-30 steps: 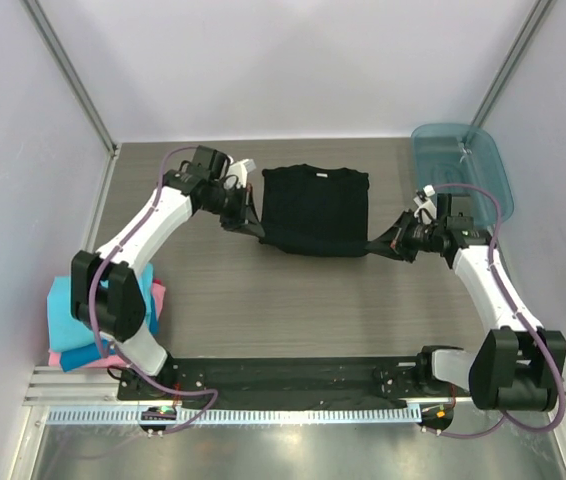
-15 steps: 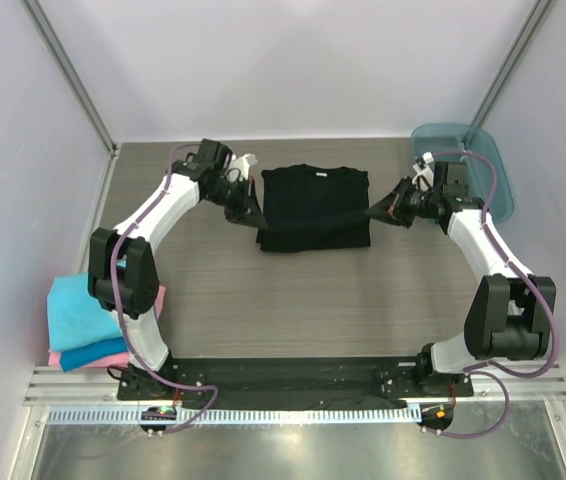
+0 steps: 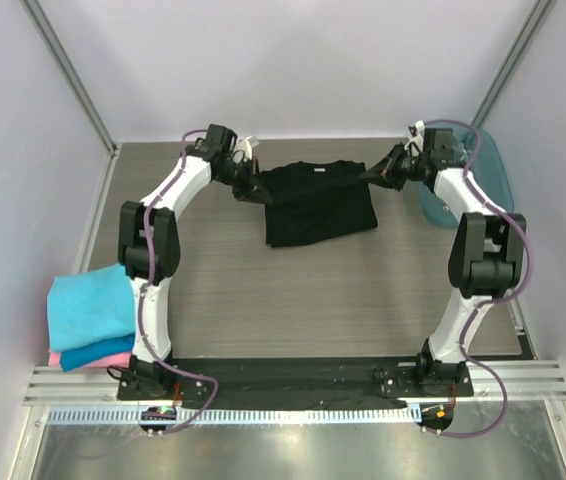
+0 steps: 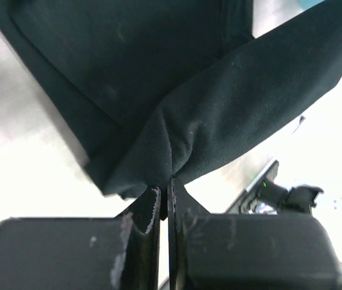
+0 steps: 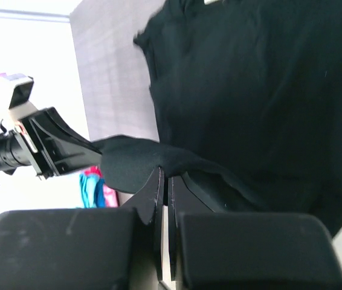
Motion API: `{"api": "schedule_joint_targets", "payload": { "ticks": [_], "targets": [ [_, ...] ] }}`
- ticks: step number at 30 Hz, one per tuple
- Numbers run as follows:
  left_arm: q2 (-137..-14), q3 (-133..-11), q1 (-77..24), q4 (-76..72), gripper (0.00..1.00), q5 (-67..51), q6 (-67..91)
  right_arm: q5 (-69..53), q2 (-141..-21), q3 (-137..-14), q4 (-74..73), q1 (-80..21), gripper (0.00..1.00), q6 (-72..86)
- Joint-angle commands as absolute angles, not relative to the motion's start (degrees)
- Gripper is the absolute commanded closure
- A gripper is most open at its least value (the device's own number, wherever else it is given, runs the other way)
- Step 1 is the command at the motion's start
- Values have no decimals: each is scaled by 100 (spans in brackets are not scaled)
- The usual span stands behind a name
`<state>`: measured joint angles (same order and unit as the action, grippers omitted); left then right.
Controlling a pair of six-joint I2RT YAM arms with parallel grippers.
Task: Fold and stack the t-shirts
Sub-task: Fold the tshirt
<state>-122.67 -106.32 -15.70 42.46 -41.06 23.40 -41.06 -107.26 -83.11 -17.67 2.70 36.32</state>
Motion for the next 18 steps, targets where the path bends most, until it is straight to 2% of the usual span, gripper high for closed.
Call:
{"api": "schedule_joint_targets", "payload": {
  "ticks": [1,7,13,18],
  "targets": [
    [-12576,-11257,-1442,3850,100,-4078,2355,-4078,-11169,-9060,-1441,281,99,3560],
    [-13332,-12505,-1354,3586,100,-3911,2075,-4043,-12048,-9843,-1336,281,99,3498],
    [-13640,-12849,-1353,3367,100,-3665,2004,-4008,-12866,-11256,-1319,272,99,3437],
    [-14219,-13516,-1380,3033,100,-3079,1697,-3955,-13682,-11899,-1187,237,99,3410]
  ]
}}
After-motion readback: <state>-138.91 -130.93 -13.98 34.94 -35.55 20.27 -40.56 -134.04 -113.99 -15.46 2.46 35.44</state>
